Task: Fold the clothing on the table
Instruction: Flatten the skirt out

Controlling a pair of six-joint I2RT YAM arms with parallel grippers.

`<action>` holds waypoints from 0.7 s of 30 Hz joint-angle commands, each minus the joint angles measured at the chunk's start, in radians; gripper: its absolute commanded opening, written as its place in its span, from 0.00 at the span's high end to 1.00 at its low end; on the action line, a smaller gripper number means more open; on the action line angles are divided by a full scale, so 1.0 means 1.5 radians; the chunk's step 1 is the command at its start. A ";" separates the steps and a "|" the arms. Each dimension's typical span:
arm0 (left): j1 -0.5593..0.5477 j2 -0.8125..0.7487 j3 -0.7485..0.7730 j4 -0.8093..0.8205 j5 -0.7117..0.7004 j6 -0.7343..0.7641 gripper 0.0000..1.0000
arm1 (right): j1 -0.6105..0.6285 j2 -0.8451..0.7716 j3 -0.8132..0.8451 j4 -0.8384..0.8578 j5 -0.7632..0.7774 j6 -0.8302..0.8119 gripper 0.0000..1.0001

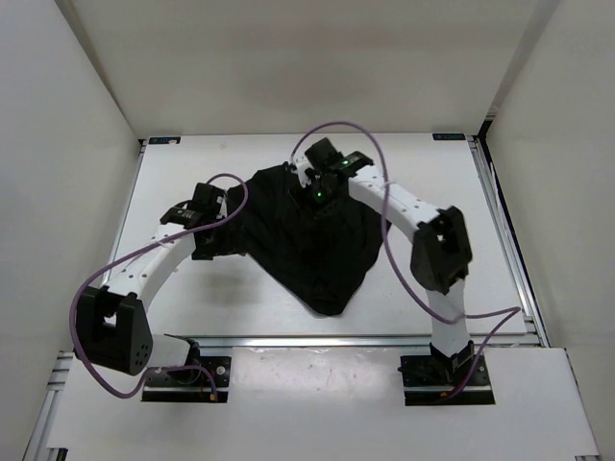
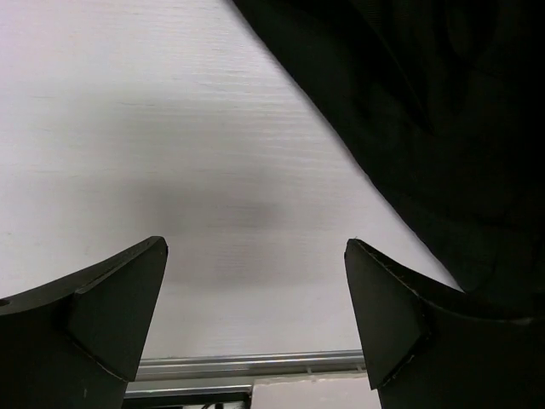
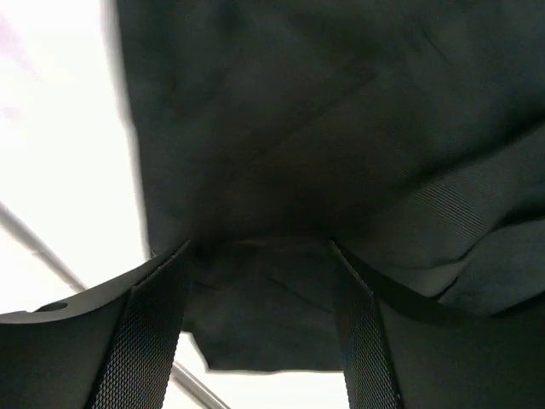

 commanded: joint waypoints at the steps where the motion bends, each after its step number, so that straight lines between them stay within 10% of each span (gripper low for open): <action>1: -0.024 -0.010 0.007 0.019 0.021 -0.022 0.04 | -0.020 0.016 0.035 -0.040 0.104 0.014 0.32; 21: -0.275 -0.023 -0.100 0.292 0.046 -0.150 0.46 | 0.039 -0.233 -0.446 0.056 0.041 0.131 0.33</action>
